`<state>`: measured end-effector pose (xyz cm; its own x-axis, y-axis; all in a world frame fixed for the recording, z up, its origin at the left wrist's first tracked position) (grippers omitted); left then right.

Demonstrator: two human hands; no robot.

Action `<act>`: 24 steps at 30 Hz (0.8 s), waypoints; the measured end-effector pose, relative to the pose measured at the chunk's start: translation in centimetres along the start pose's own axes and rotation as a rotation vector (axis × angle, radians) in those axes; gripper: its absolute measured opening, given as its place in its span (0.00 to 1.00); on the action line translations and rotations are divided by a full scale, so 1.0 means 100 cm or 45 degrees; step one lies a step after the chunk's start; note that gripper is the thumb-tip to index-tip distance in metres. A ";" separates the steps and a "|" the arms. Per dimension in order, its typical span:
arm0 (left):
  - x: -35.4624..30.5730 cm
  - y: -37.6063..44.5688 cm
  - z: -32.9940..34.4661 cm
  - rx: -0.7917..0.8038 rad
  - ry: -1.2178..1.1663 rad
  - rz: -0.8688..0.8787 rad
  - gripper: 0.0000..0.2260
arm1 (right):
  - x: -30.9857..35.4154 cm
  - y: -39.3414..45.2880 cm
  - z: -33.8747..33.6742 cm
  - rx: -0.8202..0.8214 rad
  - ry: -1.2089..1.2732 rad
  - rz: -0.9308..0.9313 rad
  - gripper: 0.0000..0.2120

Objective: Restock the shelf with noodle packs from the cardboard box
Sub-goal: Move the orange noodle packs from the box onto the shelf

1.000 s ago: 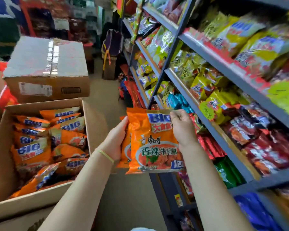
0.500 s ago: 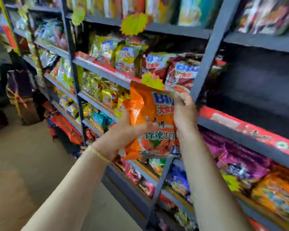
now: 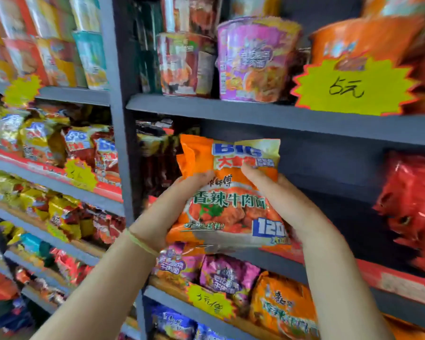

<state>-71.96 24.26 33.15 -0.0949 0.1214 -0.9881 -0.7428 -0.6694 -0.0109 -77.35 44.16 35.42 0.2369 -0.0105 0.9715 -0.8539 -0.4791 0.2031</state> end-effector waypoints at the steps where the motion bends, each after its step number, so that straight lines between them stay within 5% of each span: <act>1: 0.006 0.001 0.018 0.181 -0.072 -0.128 0.20 | -0.001 0.004 -0.012 -0.035 0.009 0.032 0.19; 2: 0.006 0.003 0.042 0.372 0.046 -0.155 0.20 | -0.003 0.010 -0.024 -0.062 0.037 0.061 0.14; 4: 0.006 -0.002 0.064 0.426 0.022 -0.226 0.21 | -0.006 0.018 -0.041 -0.178 0.049 0.130 0.03; 6: 0.009 0.006 0.074 0.569 -0.034 -0.215 0.26 | -0.010 0.028 -0.054 -0.247 0.052 0.158 0.07; 10: -0.004 0.027 0.098 0.563 -0.023 0.005 0.30 | -0.017 0.048 -0.070 -0.400 -0.034 0.089 0.34; 16: 0.022 0.046 0.116 0.858 0.077 0.162 0.32 | -0.036 0.045 -0.093 -0.483 -0.098 0.015 0.14; 24: 0.029 0.044 0.105 0.749 0.497 0.320 0.36 | -0.052 0.022 -0.100 -0.455 -0.311 0.027 0.28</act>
<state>-82.43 29.33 31.80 -0.1481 -0.3256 -0.9338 -0.9718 -0.1273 0.1985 -85.16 51.95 32.05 0.2836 -0.2454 0.9270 -0.9564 -0.1428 0.2548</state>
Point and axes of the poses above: each hand's wrist, its own y-axis towards the middle knuckle, its own z-axis out of the palm, x = y × z, the point moved 3 cm from there along y, towards the middle knuckle, and after that the axes turned 12 degrees about -x, right-handed, at the moved point
